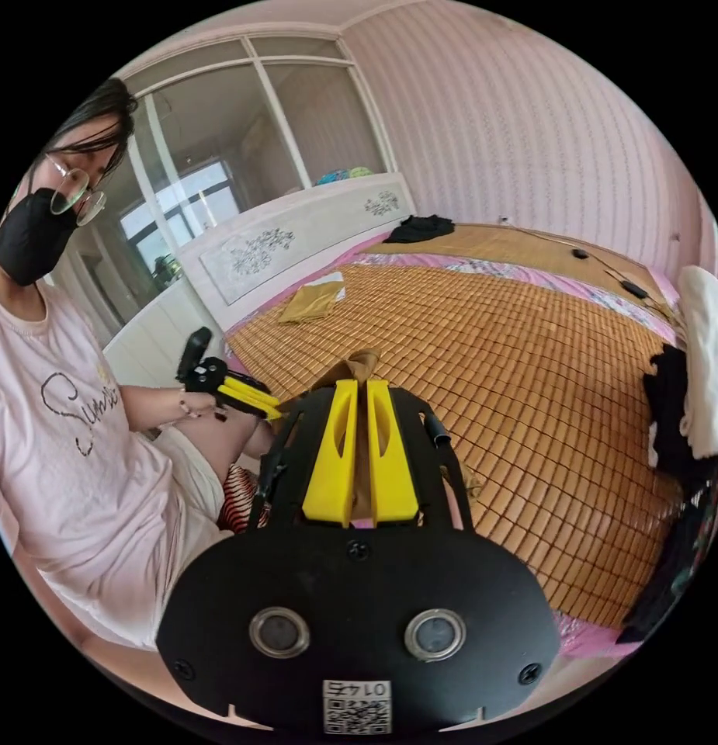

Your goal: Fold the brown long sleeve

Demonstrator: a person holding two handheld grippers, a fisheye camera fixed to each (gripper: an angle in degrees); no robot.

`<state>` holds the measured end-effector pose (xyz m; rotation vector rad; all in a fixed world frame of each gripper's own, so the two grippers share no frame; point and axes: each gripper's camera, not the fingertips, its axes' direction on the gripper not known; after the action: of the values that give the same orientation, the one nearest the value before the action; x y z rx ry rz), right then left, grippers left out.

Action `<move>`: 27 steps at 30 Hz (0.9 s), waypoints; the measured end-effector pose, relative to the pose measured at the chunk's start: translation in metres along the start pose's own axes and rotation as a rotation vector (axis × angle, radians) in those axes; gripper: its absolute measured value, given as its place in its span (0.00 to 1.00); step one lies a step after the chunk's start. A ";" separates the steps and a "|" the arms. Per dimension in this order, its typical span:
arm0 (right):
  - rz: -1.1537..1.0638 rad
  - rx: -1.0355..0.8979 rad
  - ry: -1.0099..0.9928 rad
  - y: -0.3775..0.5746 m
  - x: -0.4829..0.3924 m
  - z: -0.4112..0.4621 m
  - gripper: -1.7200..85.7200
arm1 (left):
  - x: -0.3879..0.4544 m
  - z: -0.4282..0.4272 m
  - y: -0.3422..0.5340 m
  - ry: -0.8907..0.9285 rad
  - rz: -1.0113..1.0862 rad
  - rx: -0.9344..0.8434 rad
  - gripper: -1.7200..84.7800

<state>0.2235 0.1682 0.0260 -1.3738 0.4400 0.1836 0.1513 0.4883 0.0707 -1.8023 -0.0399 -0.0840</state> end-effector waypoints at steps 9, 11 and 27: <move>0.219 0.384 0.138 0.076 0.024 -0.146 0.03 | 0.069 -0.125 -0.034 0.134 0.296 0.286 0.01; 0.217 0.423 0.184 0.075 0.031 -0.176 0.03 | 0.084 -0.135 -0.066 0.134 0.367 0.314 0.01; 0.153 0.392 0.536 -0.057 0.262 -0.341 0.03 | 0.151 -0.104 -0.366 0.201 0.551 0.534 0.01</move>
<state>0.4157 -0.2076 -0.0737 -0.9894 0.9758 -0.1487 0.2717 0.4694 0.4611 -1.2127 0.5290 0.1305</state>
